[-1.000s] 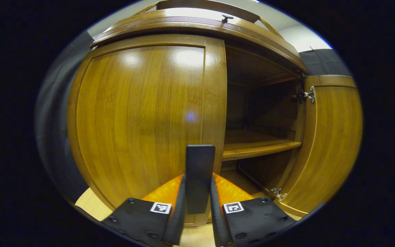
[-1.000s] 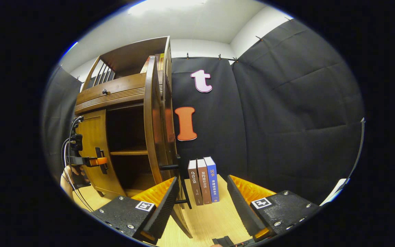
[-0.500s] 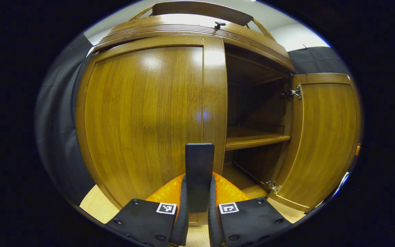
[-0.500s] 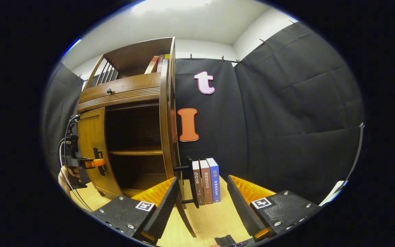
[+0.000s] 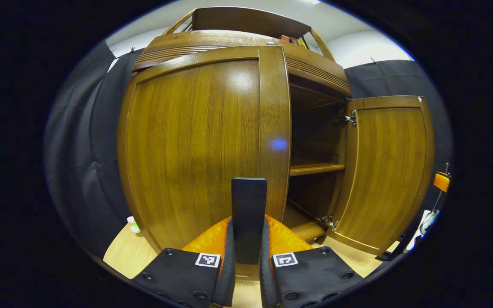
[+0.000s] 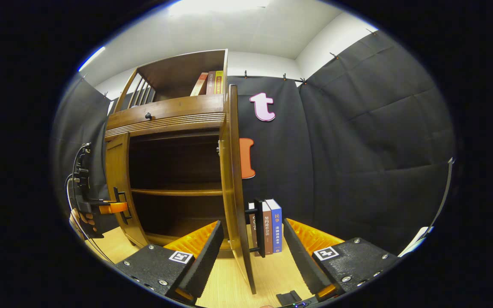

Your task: Open the right door of the double-door shoe cabinet with the right hand, and open the left door with the left hand.

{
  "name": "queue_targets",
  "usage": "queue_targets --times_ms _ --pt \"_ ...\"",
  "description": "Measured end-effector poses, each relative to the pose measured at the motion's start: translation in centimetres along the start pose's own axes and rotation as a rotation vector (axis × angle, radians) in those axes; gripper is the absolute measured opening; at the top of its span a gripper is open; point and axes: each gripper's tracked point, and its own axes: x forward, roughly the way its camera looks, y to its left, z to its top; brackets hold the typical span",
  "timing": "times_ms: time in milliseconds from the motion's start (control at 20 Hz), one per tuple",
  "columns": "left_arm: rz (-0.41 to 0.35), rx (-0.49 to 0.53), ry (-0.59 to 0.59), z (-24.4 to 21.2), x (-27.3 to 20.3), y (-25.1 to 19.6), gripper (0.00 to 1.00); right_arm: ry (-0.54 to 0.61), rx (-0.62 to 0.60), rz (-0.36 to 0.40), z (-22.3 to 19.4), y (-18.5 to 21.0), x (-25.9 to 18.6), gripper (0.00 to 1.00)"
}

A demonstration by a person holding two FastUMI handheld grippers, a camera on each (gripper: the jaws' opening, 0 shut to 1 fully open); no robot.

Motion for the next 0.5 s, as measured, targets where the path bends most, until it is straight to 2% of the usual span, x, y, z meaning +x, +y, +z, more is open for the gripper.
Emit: queue_targets --times_ms 500 --pt "-0.015 -0.004 -0.006 -0.1 -5.6 2.3 0.30 0.021 0.004 0.070 -0.6 4.7 0.0 0.87"
